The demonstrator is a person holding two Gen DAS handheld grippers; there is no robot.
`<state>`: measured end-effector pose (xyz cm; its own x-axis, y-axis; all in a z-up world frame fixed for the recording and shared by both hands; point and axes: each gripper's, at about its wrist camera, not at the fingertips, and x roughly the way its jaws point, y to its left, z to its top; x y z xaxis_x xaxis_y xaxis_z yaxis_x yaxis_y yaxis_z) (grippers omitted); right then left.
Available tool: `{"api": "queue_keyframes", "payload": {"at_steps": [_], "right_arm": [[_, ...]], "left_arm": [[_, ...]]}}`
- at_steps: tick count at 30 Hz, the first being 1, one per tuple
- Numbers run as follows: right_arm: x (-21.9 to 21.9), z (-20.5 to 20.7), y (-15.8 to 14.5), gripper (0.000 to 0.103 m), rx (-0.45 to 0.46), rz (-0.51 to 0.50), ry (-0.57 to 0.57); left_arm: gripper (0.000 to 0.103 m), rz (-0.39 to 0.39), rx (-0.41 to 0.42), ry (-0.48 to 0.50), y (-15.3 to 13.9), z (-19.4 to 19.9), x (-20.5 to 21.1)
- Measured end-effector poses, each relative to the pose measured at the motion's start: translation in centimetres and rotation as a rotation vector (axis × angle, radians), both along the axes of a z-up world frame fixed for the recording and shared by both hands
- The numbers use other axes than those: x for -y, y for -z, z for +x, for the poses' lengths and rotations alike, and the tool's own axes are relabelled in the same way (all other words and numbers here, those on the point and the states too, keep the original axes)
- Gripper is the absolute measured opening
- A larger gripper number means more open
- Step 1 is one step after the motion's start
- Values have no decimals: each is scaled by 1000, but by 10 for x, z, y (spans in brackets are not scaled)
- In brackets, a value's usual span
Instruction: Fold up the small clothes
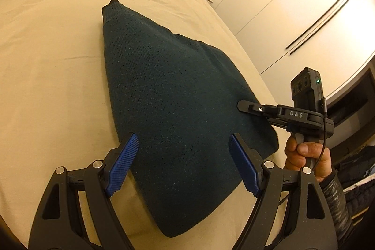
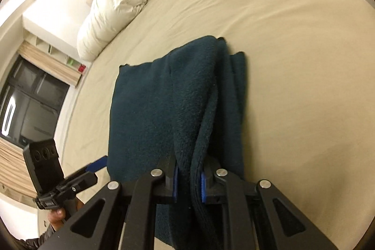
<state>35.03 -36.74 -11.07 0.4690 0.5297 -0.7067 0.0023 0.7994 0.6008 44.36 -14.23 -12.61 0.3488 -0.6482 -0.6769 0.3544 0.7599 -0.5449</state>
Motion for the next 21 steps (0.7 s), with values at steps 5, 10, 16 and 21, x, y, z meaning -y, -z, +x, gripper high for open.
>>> {"api": "queue_keyframes", "payload": {"at_steps": [5,10,16,21], "right_arm": [[14,-2,1,14,14,-12,-2],[12,-14,-8,14,25,-50,7],[19,-14,16,24,12,-36,10],[52,-35,-8,68,75,-12,127]], "left_arm": [[79,2,-1,-25,-9,3,-6],[79,-2,-13,-74,-3,11,-24],[79,28,-96,-61,18,22,-20],[79,25,-93,-69,15,36,-28]]}}
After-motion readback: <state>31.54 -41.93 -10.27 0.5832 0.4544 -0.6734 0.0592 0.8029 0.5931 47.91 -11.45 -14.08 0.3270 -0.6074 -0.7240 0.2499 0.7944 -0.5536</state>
